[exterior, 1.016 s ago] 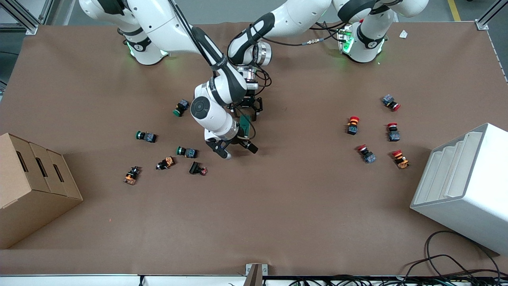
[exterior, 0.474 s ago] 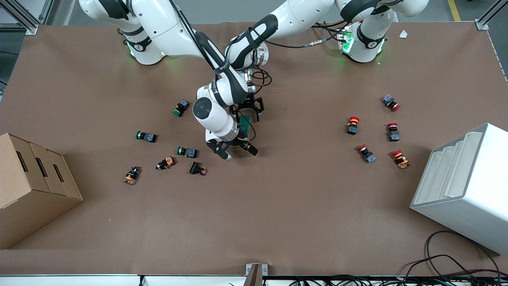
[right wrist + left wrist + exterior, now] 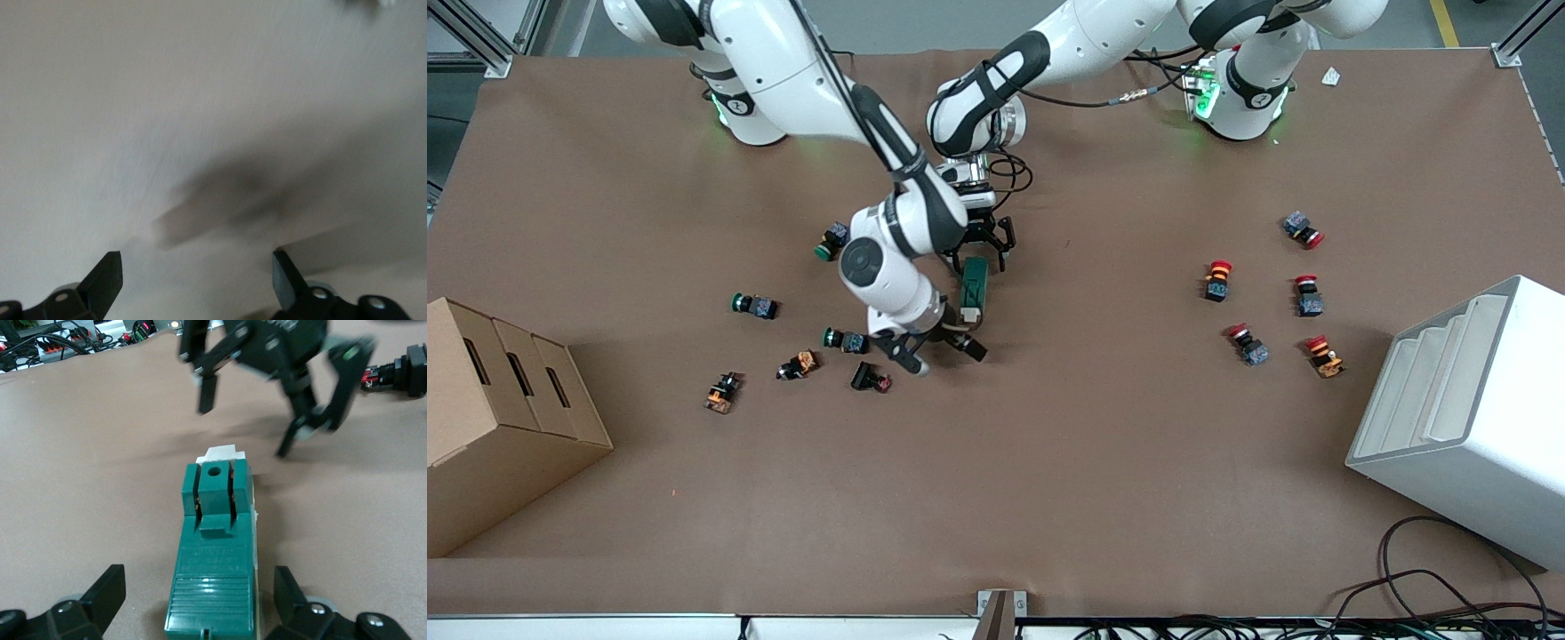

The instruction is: Close load switch with both arms

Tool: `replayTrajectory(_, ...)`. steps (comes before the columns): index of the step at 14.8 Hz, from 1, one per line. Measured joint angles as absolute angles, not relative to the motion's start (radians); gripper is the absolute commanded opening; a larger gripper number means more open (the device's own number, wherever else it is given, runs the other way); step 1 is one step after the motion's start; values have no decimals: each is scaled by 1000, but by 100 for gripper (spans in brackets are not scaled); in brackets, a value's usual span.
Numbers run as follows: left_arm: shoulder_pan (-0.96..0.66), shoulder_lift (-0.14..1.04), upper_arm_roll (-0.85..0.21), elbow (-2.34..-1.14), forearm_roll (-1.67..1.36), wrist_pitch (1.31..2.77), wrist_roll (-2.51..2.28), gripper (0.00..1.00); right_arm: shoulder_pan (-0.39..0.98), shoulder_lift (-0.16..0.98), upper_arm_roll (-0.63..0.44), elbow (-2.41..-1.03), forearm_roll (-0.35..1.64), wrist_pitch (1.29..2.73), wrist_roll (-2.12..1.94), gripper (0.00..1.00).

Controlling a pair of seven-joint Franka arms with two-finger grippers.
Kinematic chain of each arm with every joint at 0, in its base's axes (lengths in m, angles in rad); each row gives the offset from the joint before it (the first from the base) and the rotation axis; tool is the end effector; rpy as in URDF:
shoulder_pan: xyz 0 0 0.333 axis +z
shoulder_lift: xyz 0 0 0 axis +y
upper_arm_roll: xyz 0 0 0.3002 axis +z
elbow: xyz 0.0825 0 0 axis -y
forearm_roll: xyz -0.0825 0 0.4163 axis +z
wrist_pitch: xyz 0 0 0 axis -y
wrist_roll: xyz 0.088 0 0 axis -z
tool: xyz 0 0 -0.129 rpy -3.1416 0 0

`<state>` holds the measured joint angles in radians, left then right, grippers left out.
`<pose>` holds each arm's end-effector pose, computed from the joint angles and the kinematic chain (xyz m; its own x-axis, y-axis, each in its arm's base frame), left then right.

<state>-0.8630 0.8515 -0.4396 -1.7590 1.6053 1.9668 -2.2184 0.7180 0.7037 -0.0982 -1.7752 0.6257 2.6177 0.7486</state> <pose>0.2526 -0.5933 0.0584 0.5906 -0.1455 0.7937 -0.0147 -0.9854 -0.1697 0.5582 0.3925 0.1166 0.8145 -0.5582 -0.1581 -0.5792 -0.7673 -0.2753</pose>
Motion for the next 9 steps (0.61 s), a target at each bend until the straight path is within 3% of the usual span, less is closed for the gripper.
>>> replayTrajectory(9,-854,810,-450,-1720,1461,1967,-2118,98,695,496,-536,-1752,547,2035,172,100)
